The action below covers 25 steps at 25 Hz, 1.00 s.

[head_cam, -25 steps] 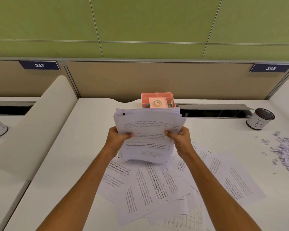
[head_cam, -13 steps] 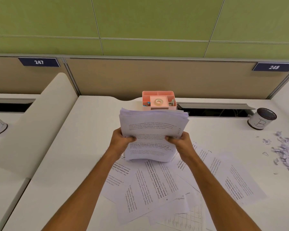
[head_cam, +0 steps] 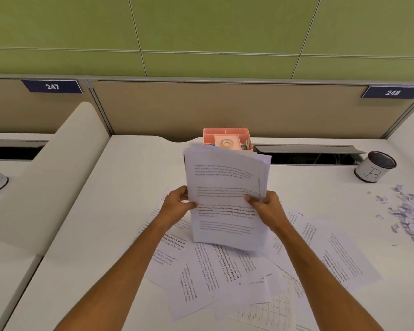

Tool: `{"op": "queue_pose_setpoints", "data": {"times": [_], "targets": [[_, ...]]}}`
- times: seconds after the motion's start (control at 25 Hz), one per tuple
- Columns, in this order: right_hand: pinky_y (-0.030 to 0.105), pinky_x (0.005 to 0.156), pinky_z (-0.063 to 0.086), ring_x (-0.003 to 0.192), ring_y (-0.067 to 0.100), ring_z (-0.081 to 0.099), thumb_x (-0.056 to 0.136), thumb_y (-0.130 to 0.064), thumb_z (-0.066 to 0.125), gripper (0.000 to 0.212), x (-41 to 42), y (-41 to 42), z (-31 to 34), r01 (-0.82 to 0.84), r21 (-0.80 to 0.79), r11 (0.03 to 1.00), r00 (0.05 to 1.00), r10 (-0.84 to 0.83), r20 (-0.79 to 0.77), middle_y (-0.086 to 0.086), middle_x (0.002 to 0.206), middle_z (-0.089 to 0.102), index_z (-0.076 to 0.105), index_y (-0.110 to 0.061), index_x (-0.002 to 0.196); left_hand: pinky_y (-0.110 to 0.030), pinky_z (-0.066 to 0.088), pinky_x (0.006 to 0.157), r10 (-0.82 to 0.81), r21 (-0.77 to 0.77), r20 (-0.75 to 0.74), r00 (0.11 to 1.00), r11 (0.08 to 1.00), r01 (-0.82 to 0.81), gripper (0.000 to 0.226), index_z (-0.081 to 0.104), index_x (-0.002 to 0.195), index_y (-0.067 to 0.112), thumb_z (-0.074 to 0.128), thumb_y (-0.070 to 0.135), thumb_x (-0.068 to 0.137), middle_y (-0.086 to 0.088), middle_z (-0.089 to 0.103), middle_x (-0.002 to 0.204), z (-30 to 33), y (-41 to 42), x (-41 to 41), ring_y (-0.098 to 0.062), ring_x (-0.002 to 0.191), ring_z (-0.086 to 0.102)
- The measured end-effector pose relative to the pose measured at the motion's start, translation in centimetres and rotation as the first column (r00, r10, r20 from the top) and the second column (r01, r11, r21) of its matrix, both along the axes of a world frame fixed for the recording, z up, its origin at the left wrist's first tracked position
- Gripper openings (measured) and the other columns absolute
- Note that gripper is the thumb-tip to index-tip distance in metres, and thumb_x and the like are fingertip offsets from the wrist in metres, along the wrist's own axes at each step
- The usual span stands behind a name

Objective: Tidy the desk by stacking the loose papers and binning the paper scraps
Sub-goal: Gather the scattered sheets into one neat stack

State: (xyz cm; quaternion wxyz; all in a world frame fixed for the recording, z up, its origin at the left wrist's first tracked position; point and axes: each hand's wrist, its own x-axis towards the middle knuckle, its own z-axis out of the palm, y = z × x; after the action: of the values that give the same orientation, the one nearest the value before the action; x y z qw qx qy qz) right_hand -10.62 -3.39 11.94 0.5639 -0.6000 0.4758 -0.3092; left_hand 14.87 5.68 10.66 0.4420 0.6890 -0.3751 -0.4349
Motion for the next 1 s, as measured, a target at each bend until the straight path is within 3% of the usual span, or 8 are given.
{"op": "queue_pose_setpoints", "data": {"times": [0.12,0.24,0.36,0.48,0.6,0.8,0.92,1.0], "targets": [[0.031,0.066,0.061,0.080,0.019,0.073,0.091,-0.010,0.063,0.017,-2.7,-0.6,0.2,0.075,-0.027,0.997,0.997,-0.075,-0.013,0.009,0.099,0.072,0.066,-0.003,0.106,-0.039,0.036,0.110,-0.021,0.275,0.355,0.934,0.958,-0.083,0.071,0.040,0.144,0.016,0.074,0.030,0.083,-0.005,0.046,0.145,-3.6,0.7,2.8,-0.026,0.133,0.042],[0.026,0.061,0.059,0.075,0.015,0.073,0.091,-0.007,0.063,0.011,-5.6,-0.6,0.3,0.183,-0.016,0.983,0.983,-0.182,0.021,0.008,0.097,0.072,0.067,-0.006,0.101,-0.052,0.028,0.111,-0.199,0.567,0.575,0.794,0.796,-0.211,0.094,0.019,0.150,0.011,0.065,0.056,0.082,-0.013,0.026,0.155,-6.8,2.8,4.9,-0.034,0.142,0.024],[0.022,0.056,0.057,0.070,0.012,0.073,0.090,-0.004,0.062,0.011,-7.9,-0.1,0.4,0.287,0.011,0.958,0.954,-0.287,0.081,0.004,0.094,0.071,0.066,-0.006,0.101,-0.054,0.030,0.108,-0.256,0.586,0.654,0.712,0.767,-0.262,0.102,0.012,0.150,0.007,0.066,0.057,0.081,-0.017,0.023,0.154,-8.3,4.3,4.6,-0.037,0.141,0.023],[0.022,0.058,0.058,0.071,0.010,0.072,0.090,-0.003,0.063,0.015,-9.5,0.5,0.0,0.378,0.027,0.925,0.919,-0.378,0.110,0.002,0.093,0.070,0.064,-0.004,0.105,-0.046,0.043,0.099,-0.262,0.520,0.742,0.617,0.806,-0.284,0.094,0.024,0.143,0.003,0.073,0.050,0.078,-0.019,0.042,0.140,-8.2,3.9,4.4,-0.036,0.127,0.042],[0.028,0.061,0.060,0.077,0.019,0.072,0.089,-0.004,0.064,0.010,-10.7,1.0,-0.4,0.426,0.048,0.903,0.896,-0.429,0.118,0.002,0.094,0.071,0.066,-0.011,0.097,-0.043,0.049,0.091,-0.205,0.504,0.721,0.661,0.811,-0.298,0.073,0.043,0.125,0.007,0.082,0.038,0.072,-0.014,0.056,0.123,-7.9,3.4,5.4,-0.032,0.114,0.052],[0.030,0.065,0.061,0.075,0.018,0.072,0.089,-0.005,0.064,0.015,-12.5,1.8,-0.6,0.477,0.040,0.878,0.872,-0.478,0.107,0.004,0.094,0.072,0.067,-0.019,0.088,-0.028,0.049,0.061,-0.026,0.339,0.473,0.881,0.928,-0.155,0.039,0.062,0.110,0.007,0.073,-0.002,0.073,-0.014,0.068,0.104,-5.8,3.1,5.3,-0.022,0.078,0.061],[0.025,0.060,0.060,0.069,0.010,0.072,0.090,-0.004,0.064,0.015,-13.8,2.0,-0.5,0.503,0.036,0.864,0.856,-0.503,0.119,0.001,0.090,0.071,0.067,-0.018,0.088,-0.034,0.055,0.075,-0.015,0.248,0.349,0.937,0.966,-0.077,0.040,0.065,0.109,0.008,0.074,-0.004,0.072,-0.010,0.070,0.103,-3.2,2.4,5.3,-0.026,0.087,0.066],[0.022,0.058,0.059,0.067,0.007,0.072,0.090,-0.003,0.063,0.013,-14.7,2.1,-0.4,0.530,0.040,0.847,0.837,-0.530,0.137,0.000,0.090,0.070,0.067,-0.015,0.090,-0.041,0.057,0.081,-0.090,0.216,0.208,0.974,0.975,0.044,0.038,0.066,0.107,0.010,0.075,-0.005,0.072,-0.008,0.072,0.102,-1.0,2.1,5.2,-0.026,0.089,0.070]]}}
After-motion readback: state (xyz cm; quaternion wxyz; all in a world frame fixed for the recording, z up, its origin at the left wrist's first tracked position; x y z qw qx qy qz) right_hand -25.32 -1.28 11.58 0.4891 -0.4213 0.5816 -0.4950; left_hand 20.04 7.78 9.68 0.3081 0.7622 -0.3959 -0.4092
